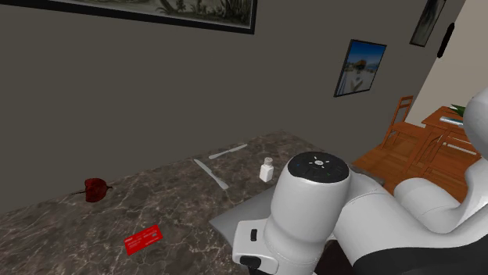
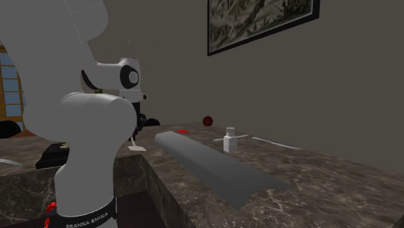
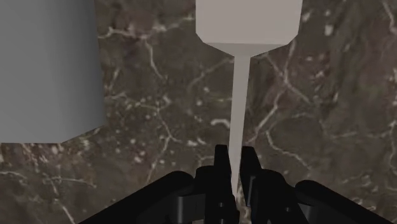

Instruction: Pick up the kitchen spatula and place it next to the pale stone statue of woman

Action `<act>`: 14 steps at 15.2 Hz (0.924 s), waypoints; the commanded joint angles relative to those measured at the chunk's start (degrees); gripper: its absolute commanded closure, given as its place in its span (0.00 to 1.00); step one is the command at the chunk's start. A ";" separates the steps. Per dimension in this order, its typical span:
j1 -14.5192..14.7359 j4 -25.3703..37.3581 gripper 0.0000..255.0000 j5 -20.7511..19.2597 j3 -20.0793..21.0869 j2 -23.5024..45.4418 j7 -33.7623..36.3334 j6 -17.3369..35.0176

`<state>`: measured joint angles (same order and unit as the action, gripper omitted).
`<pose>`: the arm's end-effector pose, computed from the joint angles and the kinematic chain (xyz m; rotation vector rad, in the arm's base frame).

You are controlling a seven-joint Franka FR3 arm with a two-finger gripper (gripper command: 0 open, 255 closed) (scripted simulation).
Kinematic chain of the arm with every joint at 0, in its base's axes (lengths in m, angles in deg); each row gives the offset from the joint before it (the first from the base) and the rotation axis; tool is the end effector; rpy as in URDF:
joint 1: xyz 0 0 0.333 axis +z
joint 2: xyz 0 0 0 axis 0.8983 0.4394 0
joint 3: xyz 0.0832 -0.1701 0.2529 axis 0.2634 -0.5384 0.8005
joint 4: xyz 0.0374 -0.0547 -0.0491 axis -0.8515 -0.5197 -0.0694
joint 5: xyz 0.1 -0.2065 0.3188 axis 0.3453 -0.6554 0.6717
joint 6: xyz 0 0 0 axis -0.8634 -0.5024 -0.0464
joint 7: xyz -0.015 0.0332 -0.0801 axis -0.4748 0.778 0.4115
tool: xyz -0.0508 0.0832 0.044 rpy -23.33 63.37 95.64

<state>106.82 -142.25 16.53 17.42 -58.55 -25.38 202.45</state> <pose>0.1606 0.3648 0.3515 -2.2068 -2.1686 -0.0727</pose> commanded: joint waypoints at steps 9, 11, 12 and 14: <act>0.01 -0.09 0.00 0.01 0.05 0.10 0.03 0.20; 0.01 -0.09 0.00 0.01 0.05 0.10 0.03 0.20; 0.13 0.70 0.00 0.08 -0.45 -1.59 -0.14 -2.26; 0.28 2.54 0.00 0.00 -1.44 -4.57 -0.37 -7.07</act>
<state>107.04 -140.45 16.55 16.43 -61.80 -25.62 197.54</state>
